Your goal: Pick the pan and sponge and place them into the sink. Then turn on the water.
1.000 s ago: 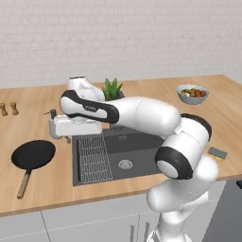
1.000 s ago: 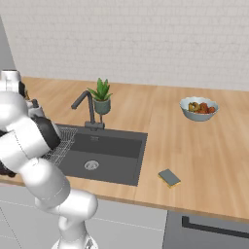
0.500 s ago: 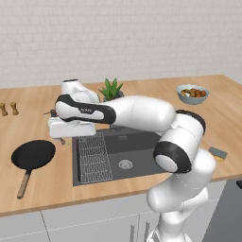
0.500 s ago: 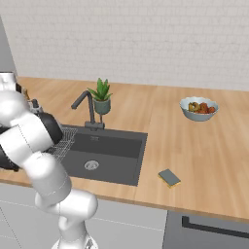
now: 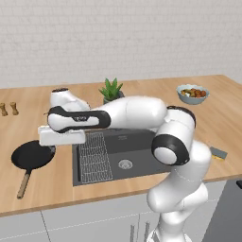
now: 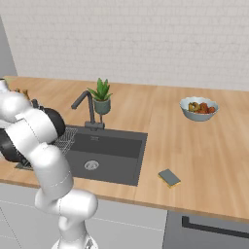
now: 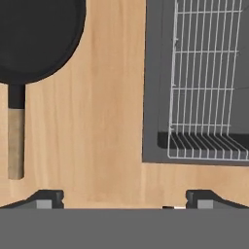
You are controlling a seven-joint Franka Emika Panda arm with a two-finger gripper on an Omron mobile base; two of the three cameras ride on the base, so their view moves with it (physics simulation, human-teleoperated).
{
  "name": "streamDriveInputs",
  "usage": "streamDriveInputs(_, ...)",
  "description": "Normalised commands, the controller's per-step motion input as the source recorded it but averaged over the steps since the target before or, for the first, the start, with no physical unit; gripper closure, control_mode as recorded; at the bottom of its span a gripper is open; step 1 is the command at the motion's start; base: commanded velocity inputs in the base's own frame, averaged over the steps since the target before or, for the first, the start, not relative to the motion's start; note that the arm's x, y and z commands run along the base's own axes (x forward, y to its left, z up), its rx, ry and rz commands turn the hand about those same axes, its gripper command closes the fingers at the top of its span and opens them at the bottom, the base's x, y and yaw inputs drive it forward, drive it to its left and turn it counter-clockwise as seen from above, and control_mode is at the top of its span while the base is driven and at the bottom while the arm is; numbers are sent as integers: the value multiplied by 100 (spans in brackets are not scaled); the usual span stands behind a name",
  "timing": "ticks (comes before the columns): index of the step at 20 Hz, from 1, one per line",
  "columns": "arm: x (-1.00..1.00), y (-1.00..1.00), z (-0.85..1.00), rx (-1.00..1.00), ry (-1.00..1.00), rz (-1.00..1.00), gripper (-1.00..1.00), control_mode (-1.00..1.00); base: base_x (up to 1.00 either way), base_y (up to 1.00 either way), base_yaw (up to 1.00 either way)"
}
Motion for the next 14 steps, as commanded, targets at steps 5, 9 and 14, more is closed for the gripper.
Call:
streamDriveInputs(5, 0, 48, -25, -2, 0, 0, -100, -100, 0, 0, 0)
streamDriveInputs(9, 0, 42, -17, -5, 0, 0, -100, -100, 0, 0, 0)
streamDriveInputs(14, 0, 18, -8, -8, 0, 0, -100, -100, 0, 0, 0)
